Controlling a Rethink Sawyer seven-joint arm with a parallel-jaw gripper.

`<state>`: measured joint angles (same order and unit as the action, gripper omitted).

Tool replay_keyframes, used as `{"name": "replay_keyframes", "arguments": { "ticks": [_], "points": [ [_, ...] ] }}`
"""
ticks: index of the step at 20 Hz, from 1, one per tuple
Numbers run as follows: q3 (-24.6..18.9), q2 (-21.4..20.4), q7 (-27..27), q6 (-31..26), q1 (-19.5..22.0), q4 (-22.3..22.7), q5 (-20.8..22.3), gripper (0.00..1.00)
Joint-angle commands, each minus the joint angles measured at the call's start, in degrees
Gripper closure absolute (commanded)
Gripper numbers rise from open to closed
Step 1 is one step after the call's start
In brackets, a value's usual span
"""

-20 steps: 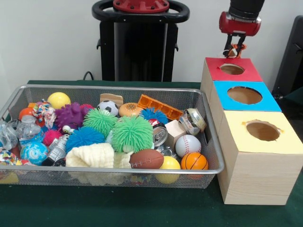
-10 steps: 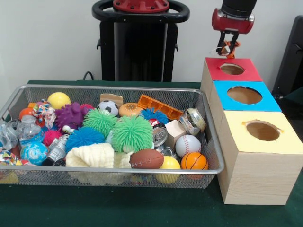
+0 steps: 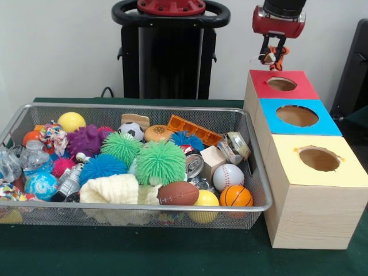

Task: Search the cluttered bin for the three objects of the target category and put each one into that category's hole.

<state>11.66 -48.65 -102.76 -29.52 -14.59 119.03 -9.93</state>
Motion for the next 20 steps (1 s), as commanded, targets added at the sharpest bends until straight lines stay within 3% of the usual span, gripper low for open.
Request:
{"name": "replay_keyframes", "arguments": {
  "ticks": [1,5,11,15,20],
  "points": [
    [-6.52,-1.09,-7.10,-7.05,3.50,-6.36,-2.97,1.00],
    [-7.16,-1.22,-7.23,-8.69,4.10,-6.96,-3.09,1.00],
    [-12.75,-2.51,-6.55,4.31,8.15,-3.75,-7.22,1.00],
    [-16.60,-2.52,-6.71,9.55,10.91,-2.54,-9.01,1.00],
    [-15.57,-1.67,-8.42,12.49,9.90,-3.37,-6.62,1.00]
  ]
}}
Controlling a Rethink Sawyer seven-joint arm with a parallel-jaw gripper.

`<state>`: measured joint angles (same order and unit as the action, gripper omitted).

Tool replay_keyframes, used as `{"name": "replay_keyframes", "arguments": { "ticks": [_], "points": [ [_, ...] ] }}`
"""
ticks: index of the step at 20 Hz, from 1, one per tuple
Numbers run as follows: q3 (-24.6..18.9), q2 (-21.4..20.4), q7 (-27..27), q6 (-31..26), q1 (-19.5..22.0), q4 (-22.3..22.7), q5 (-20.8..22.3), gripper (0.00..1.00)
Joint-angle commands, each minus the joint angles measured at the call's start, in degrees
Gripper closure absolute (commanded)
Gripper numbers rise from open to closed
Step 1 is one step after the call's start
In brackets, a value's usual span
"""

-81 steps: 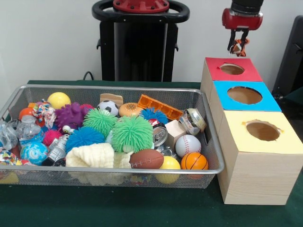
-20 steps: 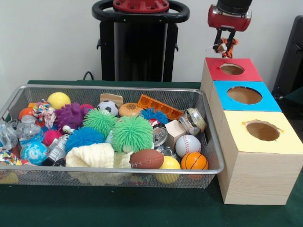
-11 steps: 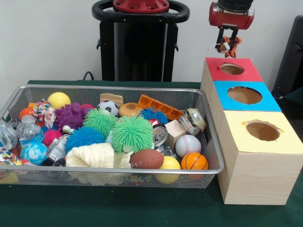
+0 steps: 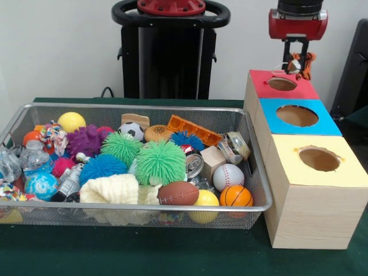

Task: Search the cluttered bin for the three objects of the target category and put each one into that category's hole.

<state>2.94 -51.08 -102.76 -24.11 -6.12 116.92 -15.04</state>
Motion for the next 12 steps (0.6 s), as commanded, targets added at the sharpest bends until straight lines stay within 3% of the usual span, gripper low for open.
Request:
{"name": "replay_keyframes", "arguments": {
  "ticks": [1,5,12],
  "points": [
    [-6.61,1.02,-8.73,8.12,1.26,-1.42,-1.02,1.00],
    [-4.74,2.19,-9.27,11.38,-0.13,-2.54,0.46,1.00],
    [3.06,5.64,-9.31,13.40,-5.75,-5.52,2.39,1.00]
  ]
}}
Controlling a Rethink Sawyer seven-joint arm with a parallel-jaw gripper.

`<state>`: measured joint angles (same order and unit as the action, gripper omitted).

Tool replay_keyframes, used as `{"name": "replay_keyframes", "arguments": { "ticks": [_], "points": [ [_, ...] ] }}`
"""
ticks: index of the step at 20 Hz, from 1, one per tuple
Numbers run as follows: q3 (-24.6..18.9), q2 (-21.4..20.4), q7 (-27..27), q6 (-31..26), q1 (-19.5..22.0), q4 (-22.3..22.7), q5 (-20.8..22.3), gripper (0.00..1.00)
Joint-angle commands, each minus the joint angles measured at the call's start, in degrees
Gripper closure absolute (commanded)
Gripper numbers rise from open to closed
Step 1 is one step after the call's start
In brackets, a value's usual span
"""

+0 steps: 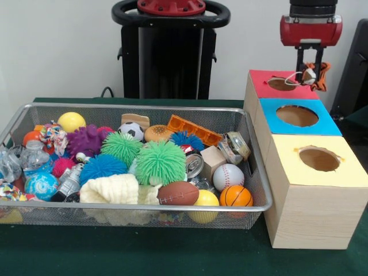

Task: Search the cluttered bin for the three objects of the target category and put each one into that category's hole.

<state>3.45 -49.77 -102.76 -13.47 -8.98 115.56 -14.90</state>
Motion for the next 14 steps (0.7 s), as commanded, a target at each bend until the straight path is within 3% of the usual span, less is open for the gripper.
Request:
{"name": "replay_keyframes", "arguments": {
  "ticks": [1,5,14],
  "points": [
    [4.28,4.93,-8.95,1.34,-4.03,-4.88,2.69,1.00],
    [13.49,8.75,-8.32,-7.51,-9.80,-9.81,5.10,1.00],
    [14.01,10.18,-7.85,-9.18,-9.62,-10.96,5.41,1.00]
  ]
}}
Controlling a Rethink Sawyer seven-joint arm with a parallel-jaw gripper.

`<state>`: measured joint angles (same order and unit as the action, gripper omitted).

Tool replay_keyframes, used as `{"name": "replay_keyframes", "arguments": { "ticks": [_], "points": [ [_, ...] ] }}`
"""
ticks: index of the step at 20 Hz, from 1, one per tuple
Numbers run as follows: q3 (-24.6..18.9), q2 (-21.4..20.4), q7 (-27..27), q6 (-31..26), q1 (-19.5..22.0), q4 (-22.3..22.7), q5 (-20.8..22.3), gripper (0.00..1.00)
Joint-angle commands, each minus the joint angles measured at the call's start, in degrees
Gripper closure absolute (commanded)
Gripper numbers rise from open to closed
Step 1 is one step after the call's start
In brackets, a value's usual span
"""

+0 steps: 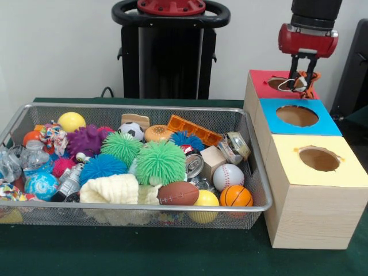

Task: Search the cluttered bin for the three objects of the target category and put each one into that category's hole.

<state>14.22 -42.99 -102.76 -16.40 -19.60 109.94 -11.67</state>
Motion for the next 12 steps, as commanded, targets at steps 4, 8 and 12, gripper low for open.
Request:
{"name": "replay_keyframes", "arguments": {
  "ticks": [4,8,12],
  "points": [
    [4.87,4.39,-7.69,-10.34,0.02,-6.92,3.07,1.00],
    [6.58,5.48,-7.37,-14.43,-0.91,-8.16,4.17,1.00],
    [5.92,5.23,-5.91,-19.01,-0.42,-8.38,5.24,1.00]
  ]
}}
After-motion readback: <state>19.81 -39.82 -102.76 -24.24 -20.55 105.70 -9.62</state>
